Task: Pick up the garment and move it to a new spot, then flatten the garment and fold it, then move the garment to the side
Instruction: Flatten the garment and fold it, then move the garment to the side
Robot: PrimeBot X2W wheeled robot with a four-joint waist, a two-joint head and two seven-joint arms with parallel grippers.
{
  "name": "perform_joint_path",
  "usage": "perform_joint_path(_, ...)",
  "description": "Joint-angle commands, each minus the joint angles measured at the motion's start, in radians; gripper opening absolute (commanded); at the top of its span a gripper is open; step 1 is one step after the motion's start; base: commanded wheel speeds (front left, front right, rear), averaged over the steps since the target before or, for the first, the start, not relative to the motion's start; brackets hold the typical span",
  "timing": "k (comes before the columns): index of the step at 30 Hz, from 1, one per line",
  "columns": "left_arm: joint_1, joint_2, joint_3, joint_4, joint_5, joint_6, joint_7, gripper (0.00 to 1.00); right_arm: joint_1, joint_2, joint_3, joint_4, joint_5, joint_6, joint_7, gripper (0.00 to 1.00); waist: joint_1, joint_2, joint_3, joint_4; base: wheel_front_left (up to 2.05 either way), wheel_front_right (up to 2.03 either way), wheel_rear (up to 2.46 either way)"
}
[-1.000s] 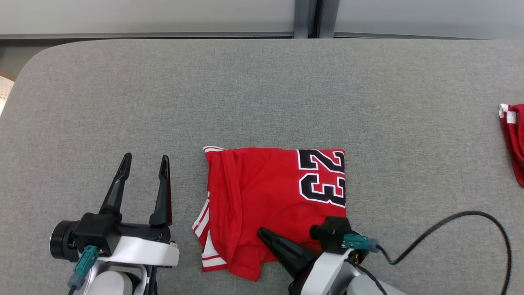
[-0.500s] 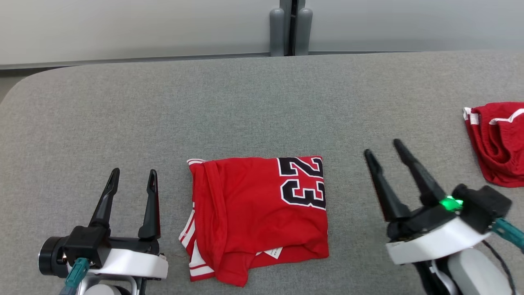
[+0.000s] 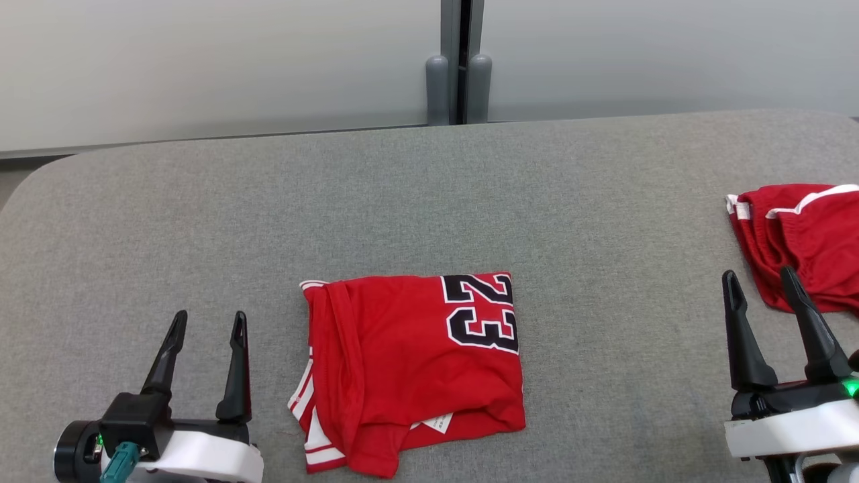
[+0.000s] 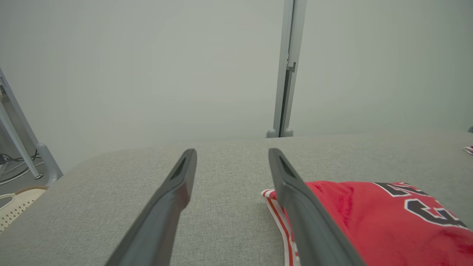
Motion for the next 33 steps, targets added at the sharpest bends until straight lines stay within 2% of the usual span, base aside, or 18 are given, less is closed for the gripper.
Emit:
perform_joint_path(1, 0.011, 0.008, 0.002, 0.002, -0.004, 0.004, 0.002, 1.0, 0.015, 0.0, -0.005, -0.009, -0.007, 0.002, 0.01, 1.0, 0.0, 0.0, -0.018, -0.006, 0.0, 0.0, 0.0)
perform_joint_path(13, 0.08, 0.016, -0.01, -0.004, -0.012, 0.012, 0.035, 1.0, 0.12, 0.004, -0.024, -0.048, -0.029, 0.002, 0.075, 1.0, 0.0, 0.0, -0.088, -0.014, 0.0, 0.0, 0.0)
perform_joint_path(33, 0.059, 0.016, -0.009, -0.026, -0.032, 0.039, 0.029, 1.0, 0.12, 0.007, -0.037, -0.071, -0.041, 0.002, 0.099, 1.0, 0.0, 0.0, -0.066, 0.005, 0.0, 0.0, 0.0)
